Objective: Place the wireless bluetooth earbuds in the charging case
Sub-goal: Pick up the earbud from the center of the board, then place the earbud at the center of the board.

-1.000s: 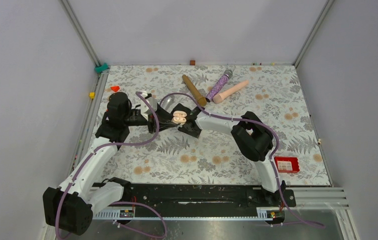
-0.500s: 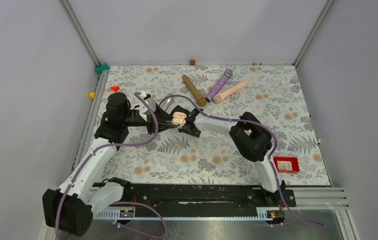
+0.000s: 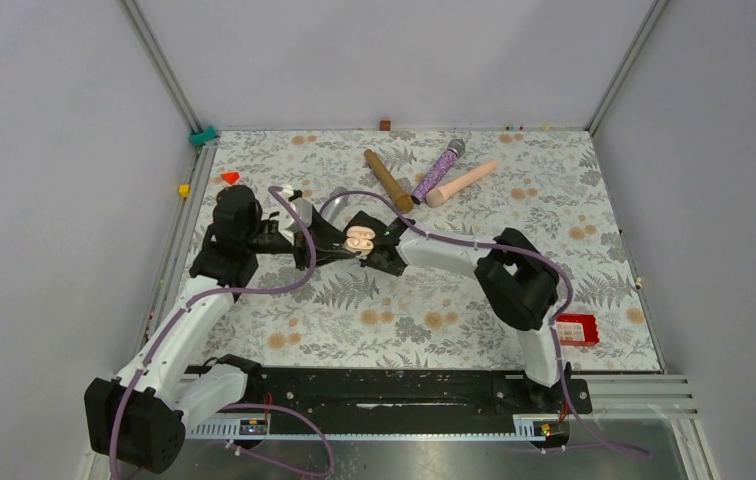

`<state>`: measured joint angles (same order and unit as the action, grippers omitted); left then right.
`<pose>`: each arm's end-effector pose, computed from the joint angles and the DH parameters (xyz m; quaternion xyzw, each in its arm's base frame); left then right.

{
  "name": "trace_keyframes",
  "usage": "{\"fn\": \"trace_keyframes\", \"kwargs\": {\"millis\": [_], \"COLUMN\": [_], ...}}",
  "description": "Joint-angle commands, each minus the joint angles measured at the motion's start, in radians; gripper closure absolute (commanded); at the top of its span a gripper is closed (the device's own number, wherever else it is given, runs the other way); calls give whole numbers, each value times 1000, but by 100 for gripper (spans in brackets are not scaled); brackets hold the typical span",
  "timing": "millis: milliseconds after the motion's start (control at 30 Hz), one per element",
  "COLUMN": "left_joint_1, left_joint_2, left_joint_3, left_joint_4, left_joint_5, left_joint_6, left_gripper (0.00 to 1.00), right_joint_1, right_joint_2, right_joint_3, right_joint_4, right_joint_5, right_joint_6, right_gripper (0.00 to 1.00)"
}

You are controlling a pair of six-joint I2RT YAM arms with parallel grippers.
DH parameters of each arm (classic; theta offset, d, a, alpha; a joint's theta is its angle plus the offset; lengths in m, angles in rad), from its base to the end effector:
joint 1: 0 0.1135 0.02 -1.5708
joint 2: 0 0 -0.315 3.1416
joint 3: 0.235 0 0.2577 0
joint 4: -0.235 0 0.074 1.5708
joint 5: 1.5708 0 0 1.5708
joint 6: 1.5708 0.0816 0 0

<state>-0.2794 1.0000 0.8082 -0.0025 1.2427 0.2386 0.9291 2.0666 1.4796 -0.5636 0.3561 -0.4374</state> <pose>0.1764 -0.1310 0.3703 0.5183 0.5123 -0.4601 0.5072 0.3060 0.3620 0.1643 -0.5790 0.7698 -0.1181 0.2412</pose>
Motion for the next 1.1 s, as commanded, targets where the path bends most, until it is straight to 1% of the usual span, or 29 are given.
{"fn": "trace_keyframes", "kwargs": {"millis": [0, 133, 267, 333, 500, 600, 667, 800, 900, 1000, 1067], "left_joint_1": [2, 2, 3, 3, 2, 3, 2, 2, -5, -11, -16], "left_joint_2": [-15, -17, -14, -11, -1, 8, 24, 68, 86, 102, 112], "left_joint_3": [6, 9, 12, 14, 19, 16, 14, 24, 24, 26, 31], "left_joint_4": [52, 52, 52, 52, 52, 52, 53, 53, 53, 54, 55], "left_joint_5": [12, 23, 40, 43, 54, 55, 61, 70, 71, 66, 69], "left_joint_6": [13, 8, 3, 2, -4, -4, -5, -17, -15, -17, -25], "left_gripper": [100, 100, 100, 100, 100, 100, 100, 100, 100, 100, 100], "right_joint_1": [10, -49, -131, -161, -170, -190, -214, -282, -324, -335, -337], "right_joint_2": [-216, -328, -406, -437, -446, -461, -488, -553, -576, -547, -496], "right_joint_3": [-27, -54, -58, -69, -98, -100, -98, -107, -139, -173, -202], "right_joint_4": [11, 10, -12, -12, -10, -7, -12, -28, -29, -32, -41], "right_joint_5": [-124, -254, -390, -425, -421, -459, -536, -746, -855, -857, -857], "right_joint_6": [3, 29, 63, 66, 54, 73, 82, 93, 107, 110, 111], "right_gripper": [77, 78, 78, 78, 77, 77, 77, 76, 76, 76, 75]}}
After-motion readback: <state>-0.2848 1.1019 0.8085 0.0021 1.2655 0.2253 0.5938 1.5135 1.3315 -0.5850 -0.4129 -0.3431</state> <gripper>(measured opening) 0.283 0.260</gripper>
